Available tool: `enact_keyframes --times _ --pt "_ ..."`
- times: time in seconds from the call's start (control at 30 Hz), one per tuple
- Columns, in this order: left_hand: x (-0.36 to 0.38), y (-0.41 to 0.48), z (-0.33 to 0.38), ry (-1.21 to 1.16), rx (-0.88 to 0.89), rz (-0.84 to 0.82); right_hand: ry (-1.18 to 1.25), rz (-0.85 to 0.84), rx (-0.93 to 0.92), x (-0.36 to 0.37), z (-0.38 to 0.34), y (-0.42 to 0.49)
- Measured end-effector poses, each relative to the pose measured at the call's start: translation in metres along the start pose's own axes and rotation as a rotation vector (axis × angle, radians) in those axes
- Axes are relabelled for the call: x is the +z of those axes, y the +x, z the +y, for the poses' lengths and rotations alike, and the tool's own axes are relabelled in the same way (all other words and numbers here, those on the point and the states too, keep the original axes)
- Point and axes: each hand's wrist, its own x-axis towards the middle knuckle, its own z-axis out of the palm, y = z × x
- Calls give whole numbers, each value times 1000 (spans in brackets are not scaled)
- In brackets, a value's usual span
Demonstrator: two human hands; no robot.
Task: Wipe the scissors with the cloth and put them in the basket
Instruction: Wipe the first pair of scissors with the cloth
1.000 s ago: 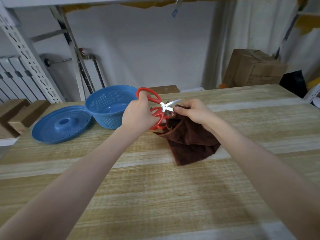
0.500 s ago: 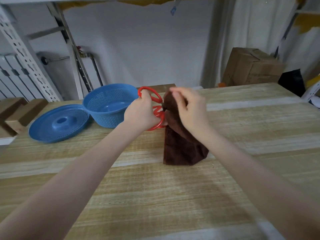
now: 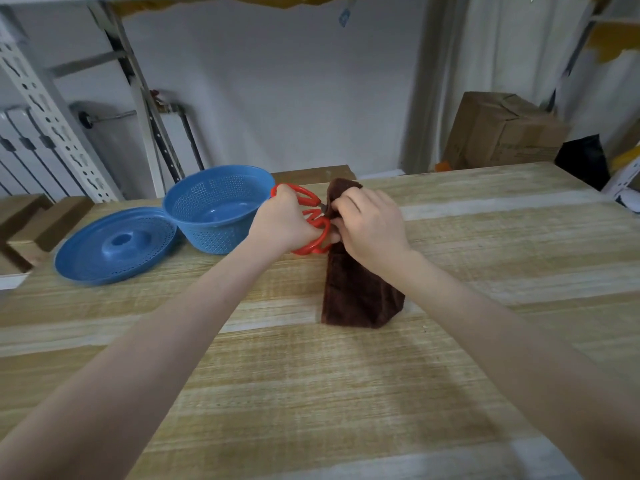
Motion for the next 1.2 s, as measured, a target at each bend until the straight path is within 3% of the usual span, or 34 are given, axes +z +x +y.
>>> enact_keyframes --times 0.1,0.23,0.43,0.5,0.6,0.67,0.7,0.83,0.9,1.03,1.2 --pt "-6 2 1 14 -35 -142 -4 35 -86 3 3 4" --pt "-7 3 0 -13 -54 -202 86 -15 -78 1 10 1" --pt "0 -1 0 76 -83 -189 312 -379 107 -9 18 1" --pt "4 -1 -5 106 -71 -179 463 -505 247 -10 20 4" --pt "3 -1 -5 91 -79 -139 693 -293 630 -14 17 7" --pt "2 -1 -4 89 -93 -113 653 -106 746 -17 12 7" --pt "3 -1 -4 94 -94 -99 584 -90 684 -18 11 5" --pt "4 -1 -6 114 -63 -58 107 -298 136 -13 8 -7" --pt "6 1 -7 111 -55 -59 6 -208 40 -9 8 -10" --pt "5 4 -4 81 -70 -127 45 45 -100 -9 13 -4" --pt "3 5 -8 93 -102 -173 143 14 -215 -11 27 -6"
